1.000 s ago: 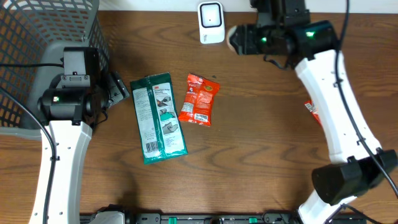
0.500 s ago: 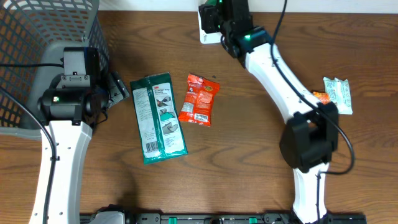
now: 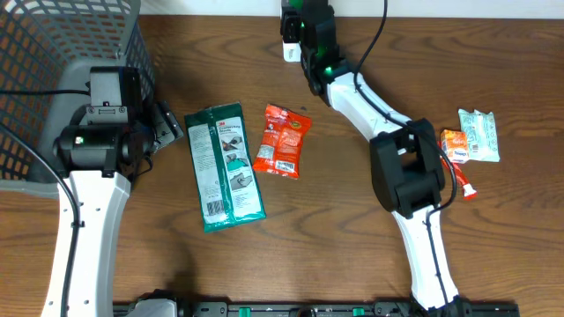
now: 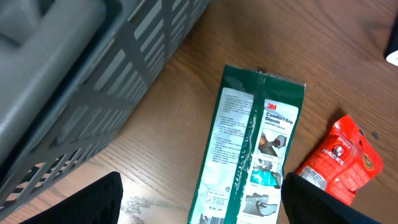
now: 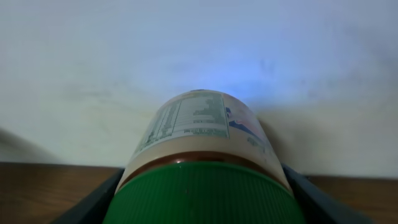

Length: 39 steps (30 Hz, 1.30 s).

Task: Scan the item barcode
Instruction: 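Lift the jar and hold its label up to the white scanner, right gripper, then carry the jar right and set it down near the orange box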

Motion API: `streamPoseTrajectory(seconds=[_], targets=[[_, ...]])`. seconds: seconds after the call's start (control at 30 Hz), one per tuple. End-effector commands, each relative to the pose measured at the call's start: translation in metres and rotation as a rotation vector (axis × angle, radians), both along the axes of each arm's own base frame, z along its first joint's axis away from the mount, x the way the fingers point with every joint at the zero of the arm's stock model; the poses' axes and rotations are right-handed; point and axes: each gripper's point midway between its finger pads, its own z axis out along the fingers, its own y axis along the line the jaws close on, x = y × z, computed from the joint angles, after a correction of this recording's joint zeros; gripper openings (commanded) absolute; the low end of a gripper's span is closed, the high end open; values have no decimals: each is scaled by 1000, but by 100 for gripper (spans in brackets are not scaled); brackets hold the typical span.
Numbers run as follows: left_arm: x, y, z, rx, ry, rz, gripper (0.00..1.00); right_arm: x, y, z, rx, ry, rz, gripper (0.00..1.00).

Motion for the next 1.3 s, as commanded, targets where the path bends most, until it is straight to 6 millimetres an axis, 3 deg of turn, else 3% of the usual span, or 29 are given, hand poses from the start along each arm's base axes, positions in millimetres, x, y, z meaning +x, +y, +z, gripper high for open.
streamPoseTrajectory(seconds=[0.0,0.13,0.2,0.3,0.4,0.47,0.53,0.6,0.73,0.9,1.0,1.27], targets=[[0,5,1,20,1,10,82,7,-6,3,19,-36,-32,13],[0,5,1,20,1,10,82,9,-8,5,21,-46,-35,12],[0,5,1,20,1,10,82,11,-10,17,17,-95,-34,11],[0,5,1,20,1,10,82,10,-11,45,-18,-170,-27,6],[0,5,1,20,1,10,82,-1,-14,88,-35,-179,-20,6],[0,5,1,20,1,10,82,-22,-8,118,-49,-127,44,5],[0,5,1,20,1,10,82,-51,-5,136,-72,-26,128,6],[0,5,1,20,1,10,82,-102,-18,145,-122,156,186,6],[0,5,1,20,1,10,82,-192,-72,129,-234,501,169,5],[0,5,1,20,1,10,82,-252,-118,94,-311,801,131,9],[0,5,1,20,1,10,82,-268,-140,67,-333,943,99,9],[0,5,1,20,1,10,82,-274,-203,-24,-291,1116,-31,6]])
